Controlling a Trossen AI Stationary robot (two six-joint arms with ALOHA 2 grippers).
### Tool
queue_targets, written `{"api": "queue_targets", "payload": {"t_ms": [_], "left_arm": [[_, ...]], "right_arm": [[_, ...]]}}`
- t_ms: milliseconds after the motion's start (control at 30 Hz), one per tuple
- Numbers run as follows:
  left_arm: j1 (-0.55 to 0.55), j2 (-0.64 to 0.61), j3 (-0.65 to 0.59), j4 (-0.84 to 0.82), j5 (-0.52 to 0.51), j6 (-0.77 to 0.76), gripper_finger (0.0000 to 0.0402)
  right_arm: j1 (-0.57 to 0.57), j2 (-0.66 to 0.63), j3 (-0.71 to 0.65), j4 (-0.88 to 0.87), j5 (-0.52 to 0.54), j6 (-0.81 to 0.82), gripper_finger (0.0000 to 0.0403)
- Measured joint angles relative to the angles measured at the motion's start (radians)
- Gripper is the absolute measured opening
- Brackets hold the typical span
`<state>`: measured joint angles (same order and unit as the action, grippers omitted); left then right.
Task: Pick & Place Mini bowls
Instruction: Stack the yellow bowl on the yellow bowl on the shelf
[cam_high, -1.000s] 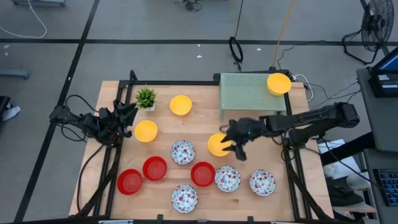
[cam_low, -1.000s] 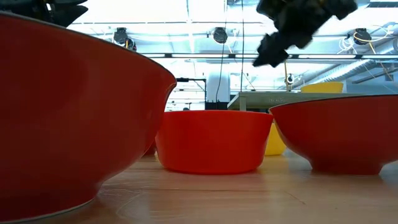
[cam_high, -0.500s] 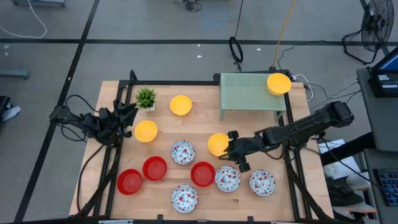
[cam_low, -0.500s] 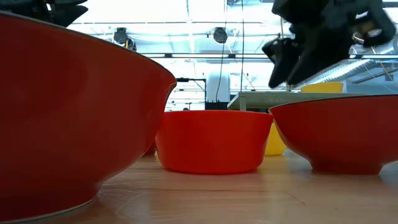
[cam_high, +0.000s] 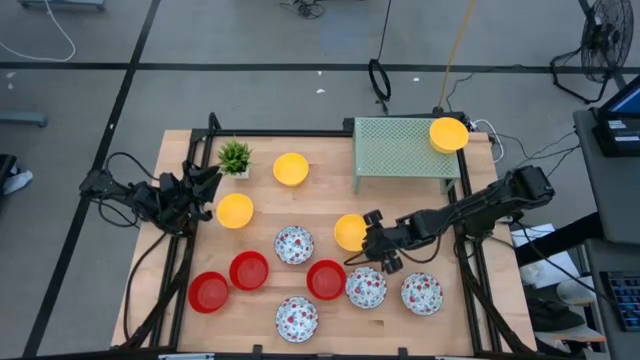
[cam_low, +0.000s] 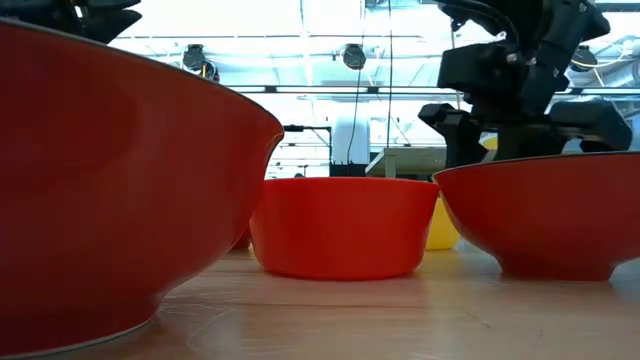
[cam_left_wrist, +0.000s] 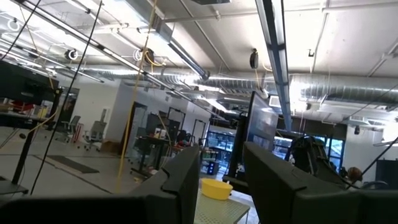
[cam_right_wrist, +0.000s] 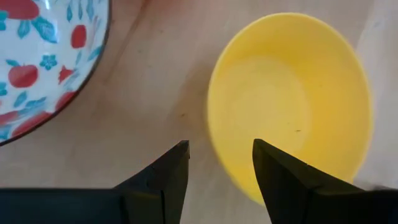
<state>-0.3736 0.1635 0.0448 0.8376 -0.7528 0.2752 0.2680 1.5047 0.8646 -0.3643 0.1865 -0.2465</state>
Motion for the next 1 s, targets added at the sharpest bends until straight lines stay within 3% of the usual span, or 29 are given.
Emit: {"api": "queue_targets", "payload": {"t_ms": [267, 700, 867, 1000], "left_arm": [[0.0, 0.0, 0.0, 0.0, -0.007, 0.0, 0.0129], [0.0, 0.0, 0.0, 0.001, -0.015, -0.001, 0.0129], [0.0, 0.0, 0.0, 0.0, -0.022, 0.003, 0.0129], [0.0, 0.0, 0.0, 0.001, -0.035, 0.004, 0.0129]], "right_arm": [[-0.012, 0.0, 0.0, 0.01, -0.008, 0.106, 0.0159], [-0.011, 0.113, 0.0, 0.055, -0.004, 0.164, 0.0107], [-0.011, 0.113, 0.001, 0.06, -0.004, 0.233, 0.0073], [-0.01, 0.087, 0.001, 0.06, -0.004, 0.33, 0.0022]]}}
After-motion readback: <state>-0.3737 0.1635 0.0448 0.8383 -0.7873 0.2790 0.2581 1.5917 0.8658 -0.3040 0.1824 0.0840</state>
